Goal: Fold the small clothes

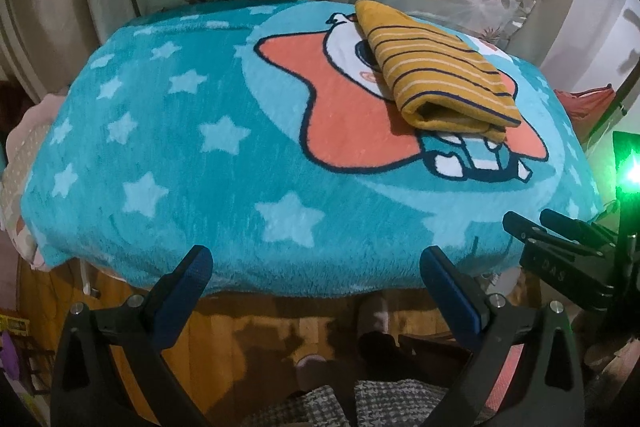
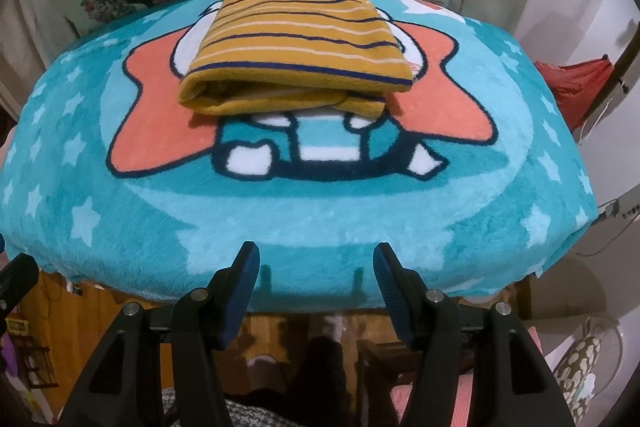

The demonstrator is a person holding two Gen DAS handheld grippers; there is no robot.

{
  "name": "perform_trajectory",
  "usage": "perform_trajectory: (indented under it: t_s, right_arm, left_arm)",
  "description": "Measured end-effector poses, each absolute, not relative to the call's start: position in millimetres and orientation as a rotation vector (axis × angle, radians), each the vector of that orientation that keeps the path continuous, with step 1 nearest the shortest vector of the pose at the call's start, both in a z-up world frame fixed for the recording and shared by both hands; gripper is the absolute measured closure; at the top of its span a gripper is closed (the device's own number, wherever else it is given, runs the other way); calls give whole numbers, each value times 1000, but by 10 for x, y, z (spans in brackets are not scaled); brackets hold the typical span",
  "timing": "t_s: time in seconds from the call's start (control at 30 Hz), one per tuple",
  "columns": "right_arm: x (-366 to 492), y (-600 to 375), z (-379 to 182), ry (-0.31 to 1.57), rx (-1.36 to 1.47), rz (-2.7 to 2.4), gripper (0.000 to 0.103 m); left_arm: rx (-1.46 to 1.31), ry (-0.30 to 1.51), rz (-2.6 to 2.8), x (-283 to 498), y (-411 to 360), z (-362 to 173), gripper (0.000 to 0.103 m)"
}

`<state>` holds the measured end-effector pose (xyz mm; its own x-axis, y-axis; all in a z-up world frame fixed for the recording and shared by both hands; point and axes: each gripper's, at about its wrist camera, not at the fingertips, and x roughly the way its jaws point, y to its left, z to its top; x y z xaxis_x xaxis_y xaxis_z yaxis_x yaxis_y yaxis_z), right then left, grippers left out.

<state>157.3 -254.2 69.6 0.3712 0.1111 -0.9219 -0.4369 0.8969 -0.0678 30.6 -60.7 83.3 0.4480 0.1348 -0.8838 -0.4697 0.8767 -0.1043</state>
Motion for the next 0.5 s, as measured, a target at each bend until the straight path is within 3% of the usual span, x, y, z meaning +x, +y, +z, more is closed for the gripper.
perform_trajectory:
  t_s: [0.5]
  right_arm:
    - [1603,-2520,792,1103,-355,339,38]
  left_arm:
    - [-395,1055,321,451,-648,772,0]
